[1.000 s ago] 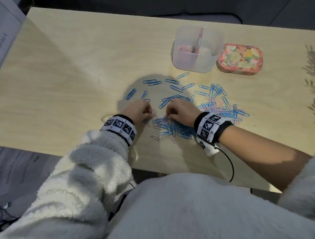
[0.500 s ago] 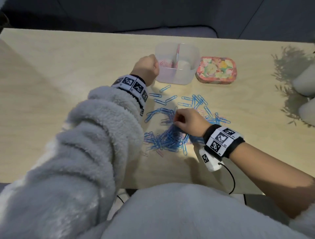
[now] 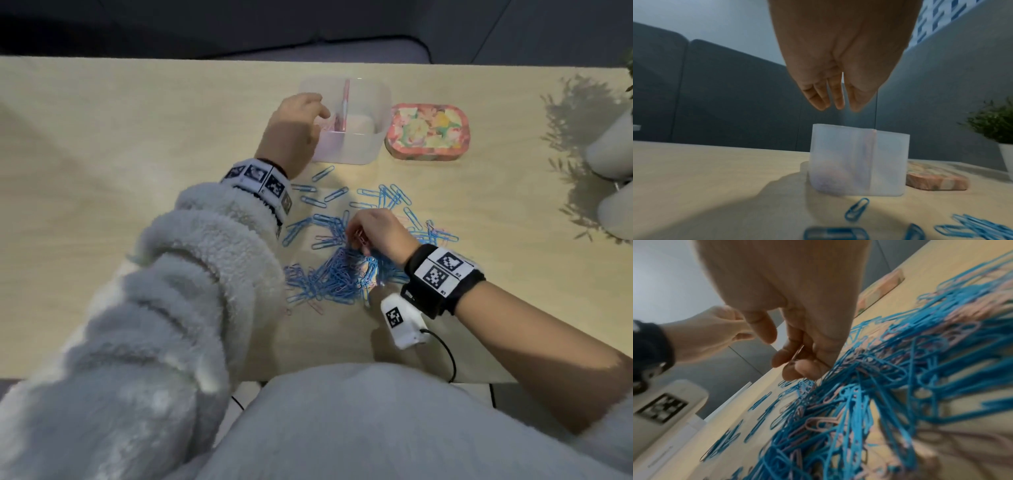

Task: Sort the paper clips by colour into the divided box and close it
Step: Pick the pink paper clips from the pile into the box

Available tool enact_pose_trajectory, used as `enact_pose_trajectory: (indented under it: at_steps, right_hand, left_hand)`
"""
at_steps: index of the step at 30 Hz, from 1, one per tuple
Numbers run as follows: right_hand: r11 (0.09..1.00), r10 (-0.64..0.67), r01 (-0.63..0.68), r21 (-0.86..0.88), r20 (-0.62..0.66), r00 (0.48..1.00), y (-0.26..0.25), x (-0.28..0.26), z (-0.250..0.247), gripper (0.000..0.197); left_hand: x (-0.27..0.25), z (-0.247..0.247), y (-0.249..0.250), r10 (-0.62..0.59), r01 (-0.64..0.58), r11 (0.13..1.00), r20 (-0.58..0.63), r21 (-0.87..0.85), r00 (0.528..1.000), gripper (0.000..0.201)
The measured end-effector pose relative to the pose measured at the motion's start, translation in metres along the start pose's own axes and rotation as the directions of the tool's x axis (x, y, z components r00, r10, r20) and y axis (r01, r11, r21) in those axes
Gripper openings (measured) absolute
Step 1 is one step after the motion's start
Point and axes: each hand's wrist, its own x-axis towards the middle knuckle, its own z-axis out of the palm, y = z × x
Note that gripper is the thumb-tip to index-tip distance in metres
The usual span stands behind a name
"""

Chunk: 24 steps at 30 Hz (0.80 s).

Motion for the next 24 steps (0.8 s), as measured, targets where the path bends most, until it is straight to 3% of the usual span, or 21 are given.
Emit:
enact_pose_trajectory:
  at_steps: [4, 6, 8, 12, 15, 18, 19, 21, 24]
  right_hand:
    - [0.946, -0.182, 0.167, -0.278, -0.031, 0.983, 0.0, 0.014, 0.012, 0.018]
    - [0.877, -0.203, 0.19, -0.442, 0.018, 0.979, -0.002, 0.018, 0.02, 0.01]
    - [0.774, -0.22, 0.203, -0.6, 0.045, 0.974, -0.005, 0.02, 0.028, 0.015]
    - [0.656, -0.239, 0.223, -0.721, 0.082, 0.968, -0.013, 0.02, 0.037, 0.011]
    - [0.61, -0.2, 0.231, -0.758, 0.135, 0.97, -0.015, 0.017, 0.038, 0.011]
    - [0.536, -0.195, 0.249, -0.806, 0.169, 0.966, -0.011, 0.012, 0.037, 0.019]
    - [0.552, -0.215, 0.253, -0.794, 0.158, 0.964, -0.01, 0.012, 0.036, 0.019]
    - [0.694, -0.276, 0.267, -0.669, 0.095, 0.956, -0.011, 0.009, 0.035, 0.012]
    - [0.88, -0.311, 0.297, -0.371, 0.022, 0.95, -0.019, 0.005, 0.034, 0.007]
  left_hand:
    - [-0.069, -0.005, -0.018, -0.094, 0.095, 0.995, 0.021, -0.018, 0.995, 0.021]
    - [-0.106, -0.006, -0.03, -0.193, 0.197, 0.98, 0.098, -0.032, 0.976, 0.019]
    - [-0.139, -0.009, -0.041, -0.258, 0.267, 0.963, 0.178, -0.029, 0.95, 0.017]
    - [-0.187, -0.014, -0.053, -0.335, 0.361, 0.931, 0.283, -0.046, 0.899, 0.017]
    - [-0.205, -0.011, -0.056, -0.439, 0.47, 0.88, 0.255, -0.073, 0.861, 0.017]
    - [-0.213, -0.008, -0.058, -0.528, 0.544, 0.833, 0.149, -0.101, 0.836, 0.011]
    - [-0.213, -0.007, -0.059, -0.546, 0.556, 0.825, 0.107, -0.1, 0.831, 0.01]
    - [-0.214, -0.007, -0.061, -0.569, 0.572, 0.817, 0.053, -0.079, 0.82, 0.011]
    - [-0.216, -0.006, -0.059, -0.522, 0.523, 0.851, 0.024, -0.053, 0.852, 0.013]
